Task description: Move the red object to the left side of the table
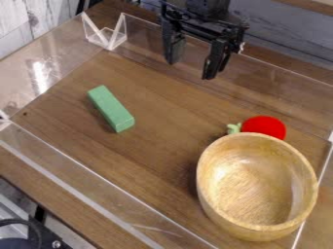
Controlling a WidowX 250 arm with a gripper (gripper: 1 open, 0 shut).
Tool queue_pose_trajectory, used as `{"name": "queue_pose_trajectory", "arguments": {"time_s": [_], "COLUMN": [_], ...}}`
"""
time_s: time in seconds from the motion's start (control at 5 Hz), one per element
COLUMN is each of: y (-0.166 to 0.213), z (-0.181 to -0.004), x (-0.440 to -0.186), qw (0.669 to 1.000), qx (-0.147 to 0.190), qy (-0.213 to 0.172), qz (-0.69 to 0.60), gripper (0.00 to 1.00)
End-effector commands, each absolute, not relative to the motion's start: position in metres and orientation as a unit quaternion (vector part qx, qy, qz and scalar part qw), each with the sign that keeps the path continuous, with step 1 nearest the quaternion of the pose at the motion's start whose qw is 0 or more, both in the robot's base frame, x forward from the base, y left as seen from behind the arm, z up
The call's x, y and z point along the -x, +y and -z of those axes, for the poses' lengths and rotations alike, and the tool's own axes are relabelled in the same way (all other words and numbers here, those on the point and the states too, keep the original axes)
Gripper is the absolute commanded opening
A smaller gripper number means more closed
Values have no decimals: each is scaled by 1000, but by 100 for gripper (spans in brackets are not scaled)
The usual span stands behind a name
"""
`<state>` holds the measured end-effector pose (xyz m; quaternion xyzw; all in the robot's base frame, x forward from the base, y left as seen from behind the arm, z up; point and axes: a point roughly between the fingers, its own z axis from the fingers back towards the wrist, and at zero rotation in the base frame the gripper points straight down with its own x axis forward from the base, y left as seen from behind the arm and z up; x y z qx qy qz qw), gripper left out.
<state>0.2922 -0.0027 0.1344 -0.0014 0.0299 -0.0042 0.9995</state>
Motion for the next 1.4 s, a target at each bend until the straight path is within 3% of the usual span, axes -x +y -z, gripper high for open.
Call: {"name": "queue_pose_trajectory", "arguments": {"time_s": [0.0,0.4,0.8,1.2], "y": [-23,-50,-92,-95], "z": [-119,-91,-89,-85], "x": [-294,-304,-314,-321], "qw": [999,977,927,899], "qx": [1,-14,-36,-51], "qy": [38,27,14,14], "qz": [33,211,374,435], "gripper": [100,100,100,100]}}
